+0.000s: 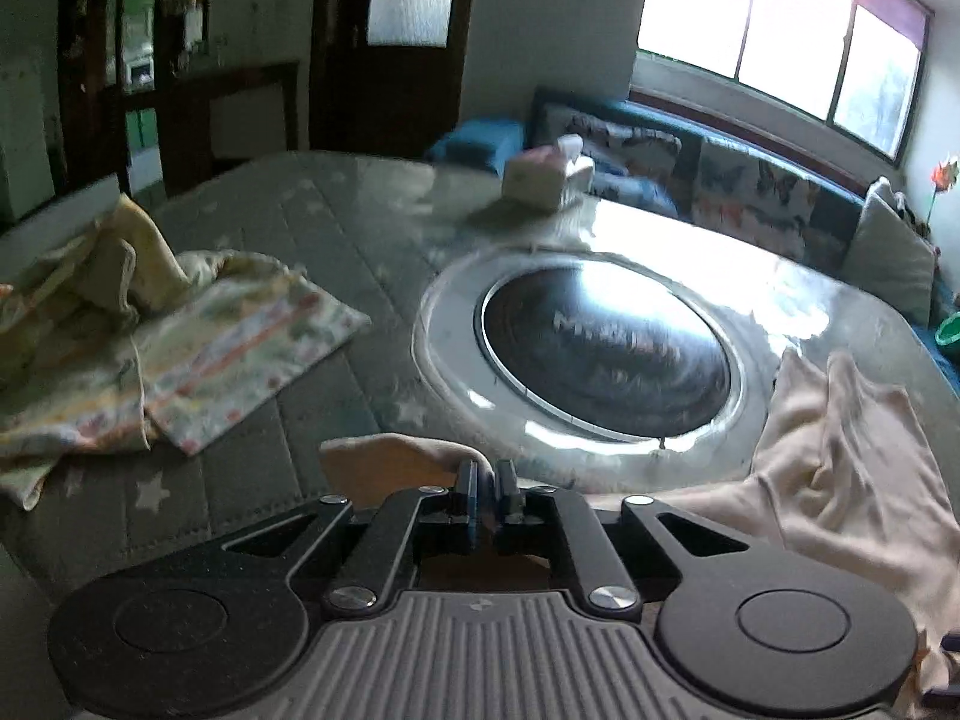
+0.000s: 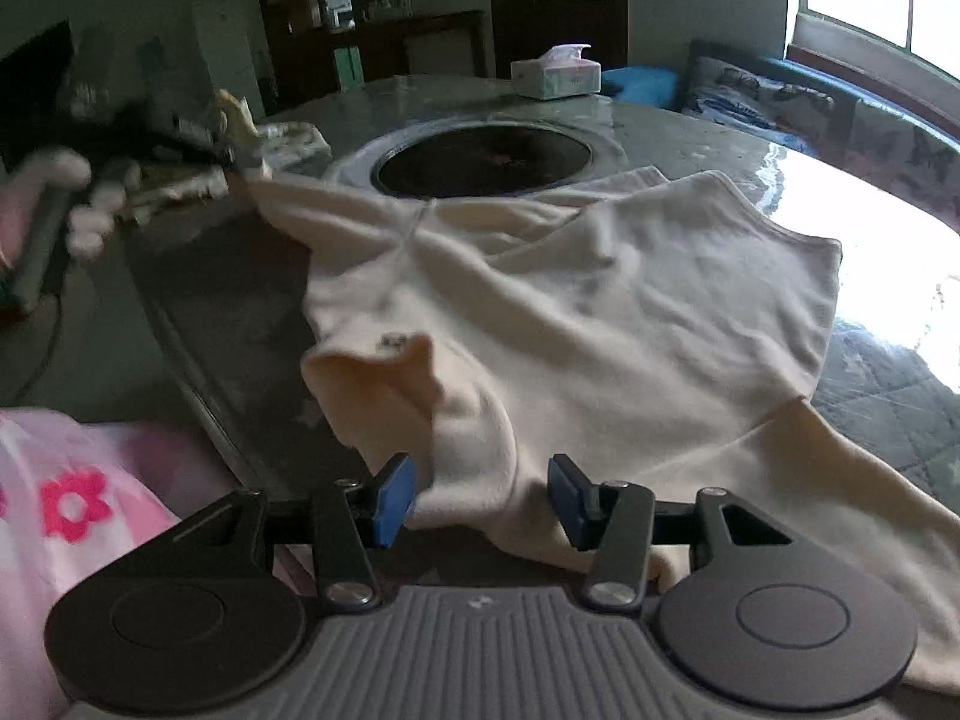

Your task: Fold clothes

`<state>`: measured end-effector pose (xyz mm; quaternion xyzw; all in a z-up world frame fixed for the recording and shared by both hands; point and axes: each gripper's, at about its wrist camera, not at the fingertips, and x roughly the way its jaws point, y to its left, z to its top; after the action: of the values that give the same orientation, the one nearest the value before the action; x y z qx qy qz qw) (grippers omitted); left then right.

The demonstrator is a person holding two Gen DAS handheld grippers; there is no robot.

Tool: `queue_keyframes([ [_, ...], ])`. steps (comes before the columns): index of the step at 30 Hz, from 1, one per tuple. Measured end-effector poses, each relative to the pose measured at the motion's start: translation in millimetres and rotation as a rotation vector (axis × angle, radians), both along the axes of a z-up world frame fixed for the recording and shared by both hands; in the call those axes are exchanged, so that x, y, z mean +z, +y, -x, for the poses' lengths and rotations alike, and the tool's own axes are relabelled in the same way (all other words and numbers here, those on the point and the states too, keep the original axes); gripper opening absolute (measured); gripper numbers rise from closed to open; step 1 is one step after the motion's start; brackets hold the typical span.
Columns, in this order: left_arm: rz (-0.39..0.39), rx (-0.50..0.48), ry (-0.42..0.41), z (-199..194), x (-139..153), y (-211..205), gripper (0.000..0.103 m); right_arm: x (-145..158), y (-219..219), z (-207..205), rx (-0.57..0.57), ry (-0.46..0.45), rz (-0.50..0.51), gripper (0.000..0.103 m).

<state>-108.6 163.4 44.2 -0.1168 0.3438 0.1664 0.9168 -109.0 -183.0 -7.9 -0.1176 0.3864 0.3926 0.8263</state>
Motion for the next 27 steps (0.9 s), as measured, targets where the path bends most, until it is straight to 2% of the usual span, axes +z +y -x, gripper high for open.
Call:
queue_keyframes([
  [4, -0.038, -0.013, 0.015, -7, 5, -2, 0.026, 21, -19, -24, -0.074, -0.016, -0.044, 0.050],
  [5, -0.047, -0.021, 0.016, -10, 7, -3, 0.036, 25, -24, -30, -0.099, -0.027, -0.046, 0.050],
  [6, -0.053, -0.030, 0.016, -13, 8, -5, 0.041, 28, -29, -35, -0.123, -0.039, -0.046, 0.050],
  [9, -0.066, -0.066, 0.012, -23, 13, -11, 0.041, 34, -42, -61, -0.224, -0.083, -0.036, 0.050],
  [14, -0.047, -0.185, -0.005, -60, 11, -38, 0.039, 30, -60, -111, -0.381, -0.094, -0.057, 0.048],
  [20, -0.031, -0.331, -0.010, -128, 2, -78, 0.037, 19, -66, -164, -0.463, -0.091, -0.073, 0.041],
  [27, -0.014, -0.418, 0.035, -208, -25, -105, 0.037, -10, -58, -220, -0.530, -0.027, -0.097, 0.039],
])
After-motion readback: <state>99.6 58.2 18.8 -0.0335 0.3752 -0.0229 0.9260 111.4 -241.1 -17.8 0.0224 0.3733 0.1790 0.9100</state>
